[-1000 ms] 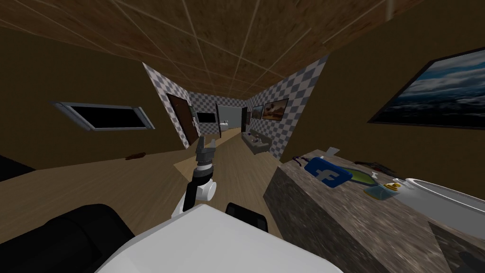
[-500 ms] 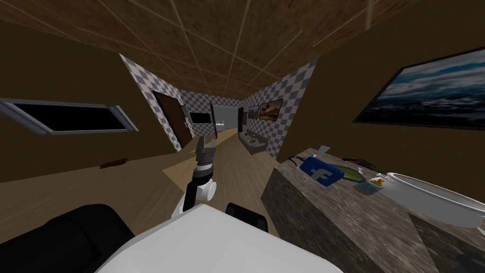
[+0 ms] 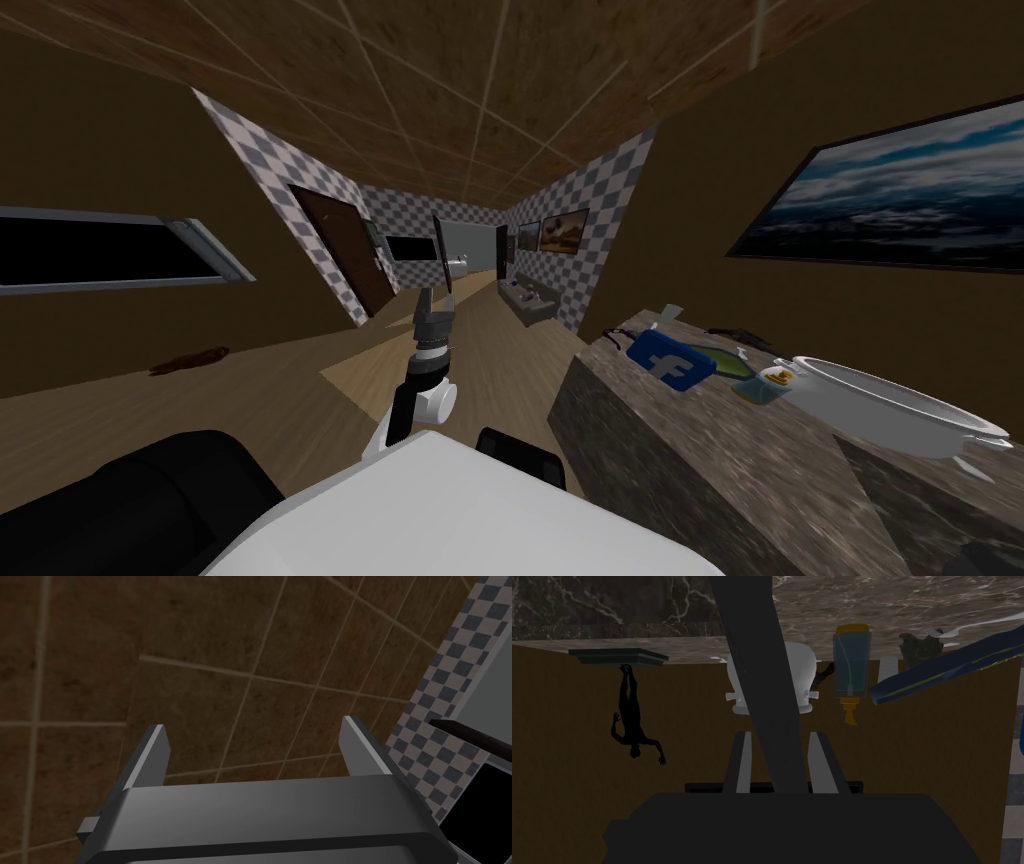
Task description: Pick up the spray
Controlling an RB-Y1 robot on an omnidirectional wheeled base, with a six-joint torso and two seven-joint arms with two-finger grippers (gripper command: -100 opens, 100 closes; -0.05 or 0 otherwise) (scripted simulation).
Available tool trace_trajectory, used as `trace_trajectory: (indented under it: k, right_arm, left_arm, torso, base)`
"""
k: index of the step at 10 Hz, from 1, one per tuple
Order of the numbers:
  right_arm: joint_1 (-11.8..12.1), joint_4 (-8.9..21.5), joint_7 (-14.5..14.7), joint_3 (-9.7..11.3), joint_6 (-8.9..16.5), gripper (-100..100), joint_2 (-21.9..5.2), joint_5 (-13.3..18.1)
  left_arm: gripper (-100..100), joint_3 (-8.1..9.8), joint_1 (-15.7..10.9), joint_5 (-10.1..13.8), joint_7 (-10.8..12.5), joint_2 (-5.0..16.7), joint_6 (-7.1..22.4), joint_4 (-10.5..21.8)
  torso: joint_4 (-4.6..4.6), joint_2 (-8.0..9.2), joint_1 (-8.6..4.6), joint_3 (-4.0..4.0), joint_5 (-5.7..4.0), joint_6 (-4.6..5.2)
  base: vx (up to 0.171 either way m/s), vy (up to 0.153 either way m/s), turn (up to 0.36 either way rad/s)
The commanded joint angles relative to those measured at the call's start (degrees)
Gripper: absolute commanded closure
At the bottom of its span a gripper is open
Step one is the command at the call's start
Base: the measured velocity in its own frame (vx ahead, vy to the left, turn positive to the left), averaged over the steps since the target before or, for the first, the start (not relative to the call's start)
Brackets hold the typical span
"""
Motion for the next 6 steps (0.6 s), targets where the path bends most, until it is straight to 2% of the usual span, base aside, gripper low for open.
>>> trace_trajectory:
  k: [1, 2, 5, 6]
  right_arm:
    - [2.9, -2.9, -1.2, -2.5, 0.7, 100, 1.1, 2.0]
    - [4.9, -4.7, -1.2, -2.5, 0.7, 100, 1.1, 2.0]
    - [5.2, -7.8, -1.2, -2.5, 0.7, 100, 1.1, 2.0]
    - [7.7, -9.2, -3.4, -5.1, 1.3, 100, 2.5, 4.8]
  left_arm:
    - [0, 0.00, 0.0, 0.0, 0.0, 0.0, 0.0, 0.0]
    - [0, 0.00, 0.0, 0.0, 0.0, 0.0, 0.0, 0.0]
    - [0, -0.01, 0.0, 0.0, 0.0, 0.0, 0.0, 0.0]
    - [0, -0.01, 0.0, 0.0, 0.0, 0.0, 0.0, 0.0]
  torso:
    - [0.00, 0.00, 0.00, 0.00, 0.00, 0.00]
    - [-0.03, -0.19, 0.01, -0.11, -0.03, -0.20]
    - [0.07, 0.19, 0.19, 0.11, -0.01, -0.36]
    - [0.09, 0.24, 0.23, 0.14, -0.02, -0.40]
  base:
    - [0.171, -0.031, -0.188]
    - [0.086, -0.007, 0.017]
    - [-0.008, 0.006, 0.017]
    - [0.135, -0.030, -0.254]
